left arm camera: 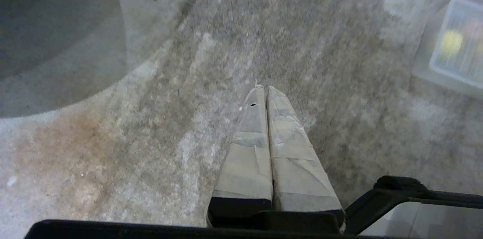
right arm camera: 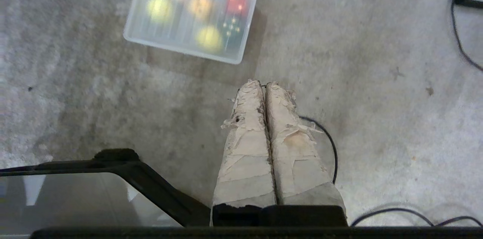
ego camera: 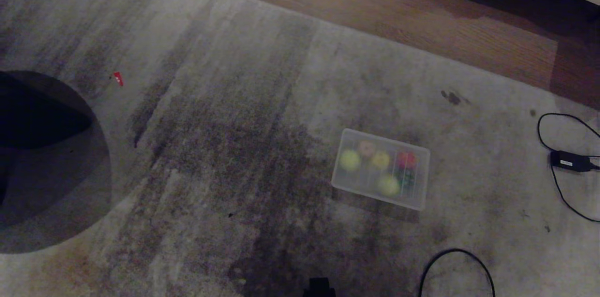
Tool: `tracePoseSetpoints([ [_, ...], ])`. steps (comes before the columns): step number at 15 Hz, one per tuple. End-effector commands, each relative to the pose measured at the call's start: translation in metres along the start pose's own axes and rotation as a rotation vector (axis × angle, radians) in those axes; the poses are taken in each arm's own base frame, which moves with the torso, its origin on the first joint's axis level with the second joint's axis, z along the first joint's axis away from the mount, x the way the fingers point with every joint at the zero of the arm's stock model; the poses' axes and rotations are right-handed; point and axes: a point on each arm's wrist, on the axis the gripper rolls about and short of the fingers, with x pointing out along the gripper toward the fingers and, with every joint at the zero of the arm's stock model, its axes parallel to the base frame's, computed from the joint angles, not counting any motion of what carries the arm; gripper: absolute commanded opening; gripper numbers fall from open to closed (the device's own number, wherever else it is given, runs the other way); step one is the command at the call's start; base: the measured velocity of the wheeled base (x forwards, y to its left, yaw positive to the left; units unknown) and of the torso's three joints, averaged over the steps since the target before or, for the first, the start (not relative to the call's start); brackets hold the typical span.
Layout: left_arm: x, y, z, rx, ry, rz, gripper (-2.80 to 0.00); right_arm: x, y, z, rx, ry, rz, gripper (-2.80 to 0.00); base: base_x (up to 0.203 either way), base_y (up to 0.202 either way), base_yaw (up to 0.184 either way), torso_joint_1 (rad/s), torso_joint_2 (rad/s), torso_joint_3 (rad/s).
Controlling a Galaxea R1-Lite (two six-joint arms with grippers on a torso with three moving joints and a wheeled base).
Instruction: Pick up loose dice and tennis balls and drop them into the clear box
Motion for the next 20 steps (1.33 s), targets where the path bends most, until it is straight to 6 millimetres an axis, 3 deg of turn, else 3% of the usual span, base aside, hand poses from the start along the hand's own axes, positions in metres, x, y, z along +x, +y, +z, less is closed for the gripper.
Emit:
tracePoseSetpoints([
  [1, 0.0002, 0.0, -0.0004, 0.001, 0.003, 0.0, -2.8, 0.0001, 0.0, 0.0004, -0.001, 0.002, 0.0, -2.8, 0.0, 0.0, 0.0, 0.002, 0.0, 0.191],
  [20, 0.0002, 0.0, -0.0002, 0.002, 0.001, 0.0, -2.8, 0.0001, 0.0, 0.0004, -0.007, 0.002, 0.0, -2.8, 0.0, 0.0, 0.0, 0.003, 0.0, 0.201],
])
